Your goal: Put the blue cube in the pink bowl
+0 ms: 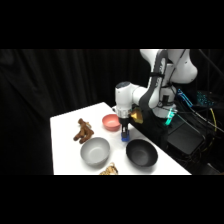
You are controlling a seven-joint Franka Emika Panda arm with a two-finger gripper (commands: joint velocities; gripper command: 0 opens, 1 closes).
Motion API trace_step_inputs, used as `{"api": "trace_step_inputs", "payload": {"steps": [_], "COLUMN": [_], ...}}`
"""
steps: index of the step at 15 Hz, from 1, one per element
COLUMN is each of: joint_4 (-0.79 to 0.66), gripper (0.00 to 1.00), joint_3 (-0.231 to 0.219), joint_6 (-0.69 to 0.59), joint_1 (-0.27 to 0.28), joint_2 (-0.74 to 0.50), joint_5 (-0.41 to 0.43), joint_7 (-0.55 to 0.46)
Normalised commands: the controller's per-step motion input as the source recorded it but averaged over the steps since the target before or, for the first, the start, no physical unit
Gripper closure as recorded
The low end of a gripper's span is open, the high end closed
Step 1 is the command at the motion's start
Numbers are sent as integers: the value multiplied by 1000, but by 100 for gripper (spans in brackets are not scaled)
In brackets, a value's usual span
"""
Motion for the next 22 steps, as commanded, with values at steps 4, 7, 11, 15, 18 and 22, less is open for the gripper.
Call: {"api": "trace_step_inputs", "payload": {"steps": [4,7,11,15,18,22], "joint_4": [-131,-77,-40,16,66,106], "gripper": [76,76,76,76,76,76], "joint_3": [-66,26,73,111,116,51], "joint_6": [-372,-409,-421,-373,-261,-141], "joint_1": [-32,-118,-160,-169,-154,-165], "joint_2": [-547,-498,-508,-449,-325,-158], "joint_5": [-169,-158,-149,-96,-68,-62], "joint_7": [-39,-81,-86,-123,-184,-266]}}
